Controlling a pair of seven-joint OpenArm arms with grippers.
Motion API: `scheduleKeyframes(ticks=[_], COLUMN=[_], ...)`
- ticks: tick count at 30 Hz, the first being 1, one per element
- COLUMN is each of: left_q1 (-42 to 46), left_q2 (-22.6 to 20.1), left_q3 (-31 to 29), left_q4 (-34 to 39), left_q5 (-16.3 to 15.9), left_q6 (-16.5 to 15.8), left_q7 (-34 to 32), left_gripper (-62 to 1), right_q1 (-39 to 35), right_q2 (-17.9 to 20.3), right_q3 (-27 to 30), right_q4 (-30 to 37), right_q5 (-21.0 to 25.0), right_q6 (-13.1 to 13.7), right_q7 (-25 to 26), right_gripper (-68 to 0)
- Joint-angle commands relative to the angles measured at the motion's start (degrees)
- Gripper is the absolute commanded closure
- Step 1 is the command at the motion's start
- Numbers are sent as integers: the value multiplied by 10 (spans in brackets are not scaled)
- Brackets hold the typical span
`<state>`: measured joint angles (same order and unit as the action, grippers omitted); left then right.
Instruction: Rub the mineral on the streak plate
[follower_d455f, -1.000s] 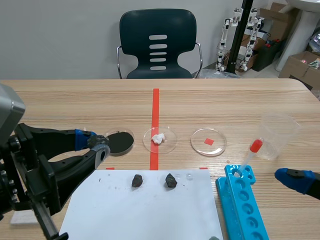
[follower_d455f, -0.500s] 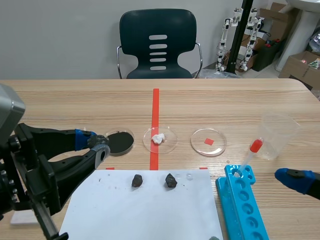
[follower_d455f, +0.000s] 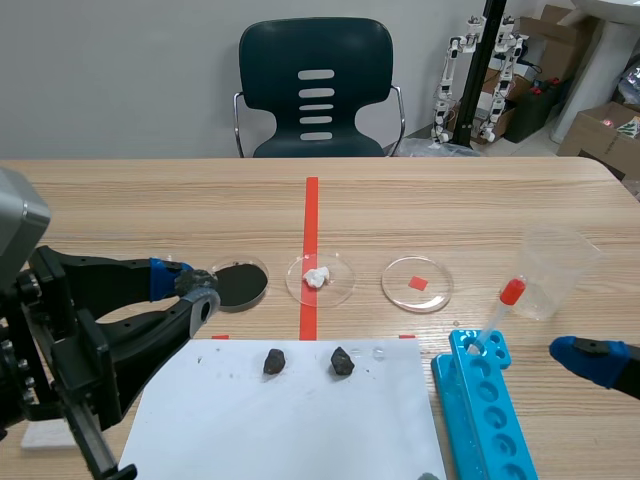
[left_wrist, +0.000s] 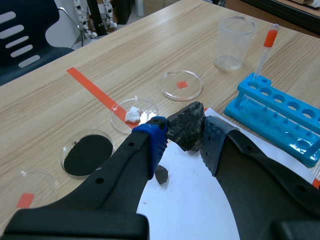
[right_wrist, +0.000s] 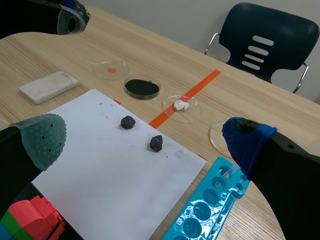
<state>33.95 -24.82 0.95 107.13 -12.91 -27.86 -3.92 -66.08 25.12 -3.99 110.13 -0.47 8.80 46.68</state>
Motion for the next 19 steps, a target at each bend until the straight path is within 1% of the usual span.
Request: scheduleKeyframes(ticks=[1, 19], left_q1=[-2, -1], left_q2=[-1, -1], left_q3=[-1, -1], left_q4=[6, 6], left_q5=[-7, -9], left_q6=[2, 2], left_q7=[-10, -5], left_gripper=[-100, -100], right_q1=[2, 2], right_q2=[3, 3], right_q3=[2, 2], right_q4=[7, 7], right_q5=[7, 7], right_q6=[0, 0], right_q7=[10, 10], right_gripper=[-679, -679])
